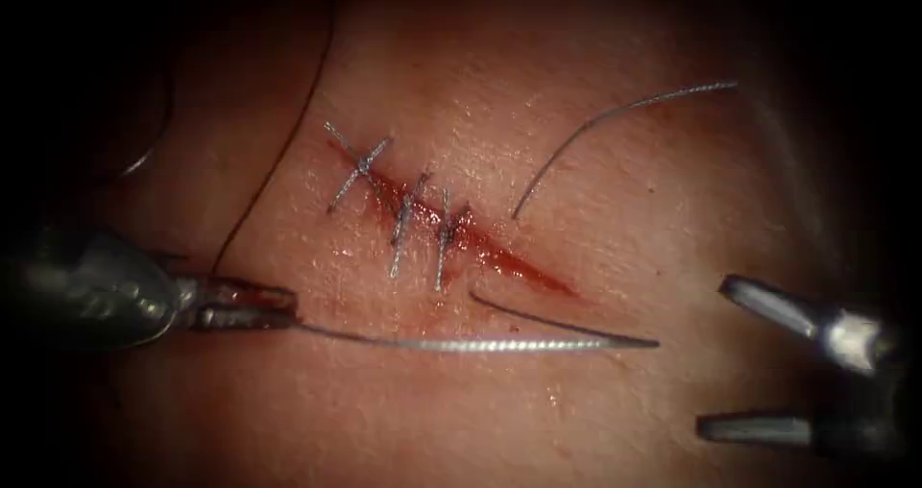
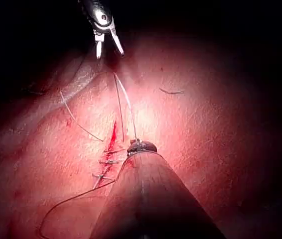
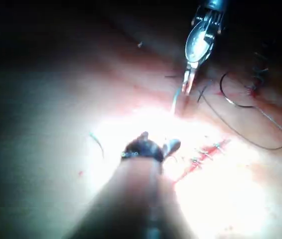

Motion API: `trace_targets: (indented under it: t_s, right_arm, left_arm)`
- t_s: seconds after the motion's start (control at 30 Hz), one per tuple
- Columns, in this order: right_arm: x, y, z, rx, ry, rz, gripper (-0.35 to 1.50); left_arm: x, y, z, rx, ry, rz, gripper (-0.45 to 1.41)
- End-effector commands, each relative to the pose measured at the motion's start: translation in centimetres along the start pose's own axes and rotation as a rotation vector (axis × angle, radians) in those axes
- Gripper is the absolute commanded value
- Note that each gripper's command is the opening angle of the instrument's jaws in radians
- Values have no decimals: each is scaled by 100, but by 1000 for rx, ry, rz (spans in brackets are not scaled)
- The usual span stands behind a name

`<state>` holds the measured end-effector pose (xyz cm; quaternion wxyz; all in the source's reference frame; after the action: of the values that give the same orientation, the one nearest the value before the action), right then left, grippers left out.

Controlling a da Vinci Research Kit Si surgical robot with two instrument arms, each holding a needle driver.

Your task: Wound Closure

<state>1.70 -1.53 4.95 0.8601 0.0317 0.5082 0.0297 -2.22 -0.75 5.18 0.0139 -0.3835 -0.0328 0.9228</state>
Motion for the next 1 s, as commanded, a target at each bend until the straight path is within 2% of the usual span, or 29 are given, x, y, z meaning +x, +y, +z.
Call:
trace_targets:
  t_s: [0.03,0.17,0.23,0.27,0.4,0.43,0.47,0.73,1.0]
  right_arm:
    - [-7,25,-4,-49,21,3,-35]
    - [-14,57,6,-125,-25,25,-35]
    - [-23,72,32,-138,-29,26,-35]
    - [-30,72,56,-118,-6,17,-35]
    - [-38,55,103,-51,15,-14,-35]
    - [-42,43,124,-30,42,-8,-35]
    - [-43,38,131,-22,50,-1,-35]
    - [-41,9,159,32,80,22,-35]
    - [-36,16,168,35,160,44,-35]
  left_arm:
    - [1,2,9,-1,1,12,-45]
    - [4,1,11,0,0,21,-45]
    - [6,-2,14,2,-1,18,-45]
    - [8,-6,17,-5,11,15,-45]
    - [12,-21,26,22,31,-22,-45]
    - [13,-30,35,31,32,-40,-45]
    - [14,-34,40,35,36,-49,-45]
    - [6,-70,84,102,41,-96,-45]
    - [-3,-63,139,126,41,-110,-45]
